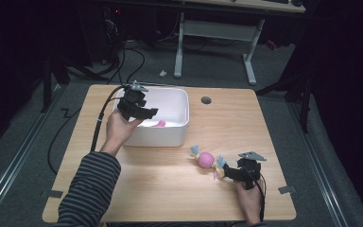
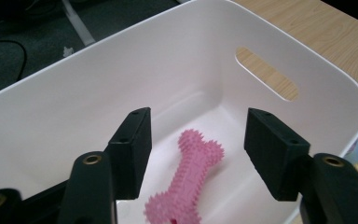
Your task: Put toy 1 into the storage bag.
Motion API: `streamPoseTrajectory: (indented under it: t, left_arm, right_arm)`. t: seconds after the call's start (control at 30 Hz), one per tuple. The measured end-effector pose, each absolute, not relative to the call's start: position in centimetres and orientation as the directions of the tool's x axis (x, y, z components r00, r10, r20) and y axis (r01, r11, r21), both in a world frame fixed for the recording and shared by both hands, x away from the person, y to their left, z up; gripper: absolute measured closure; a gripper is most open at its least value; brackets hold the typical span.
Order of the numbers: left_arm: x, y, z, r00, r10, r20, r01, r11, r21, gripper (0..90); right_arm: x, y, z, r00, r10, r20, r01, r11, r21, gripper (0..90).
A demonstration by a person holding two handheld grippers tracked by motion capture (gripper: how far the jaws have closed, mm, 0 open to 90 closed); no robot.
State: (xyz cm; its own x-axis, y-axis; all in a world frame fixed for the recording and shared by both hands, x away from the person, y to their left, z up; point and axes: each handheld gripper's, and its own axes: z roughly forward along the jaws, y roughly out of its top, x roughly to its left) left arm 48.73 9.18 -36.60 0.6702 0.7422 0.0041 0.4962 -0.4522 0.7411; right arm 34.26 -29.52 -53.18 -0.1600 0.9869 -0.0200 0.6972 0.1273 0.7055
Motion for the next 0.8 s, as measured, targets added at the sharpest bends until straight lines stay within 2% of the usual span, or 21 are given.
streamPoseTrajectory:
  t: [0.3, 0.8]
  left_arm:
    - [46.8, 10.5, -34.7, 0.674, 0.739, -0.022, 0.474, -0.409, 0.78, 33.5]
    - [44.3, 12.8, -34.3, 0.643, 0.766, 0.007, 0.437, -0.373, 0.818, 32.4]
  right_arm:
    - [34.3, -29.5, -53.2, -0.161, 0.987, -0.023, 0.697, 0.13, 0.705, 13.6]
    - [34.2, -29.5, -53.2, -0.159, 0.987, -0.023, 0.698, 0.129, 0.705, 13.9]
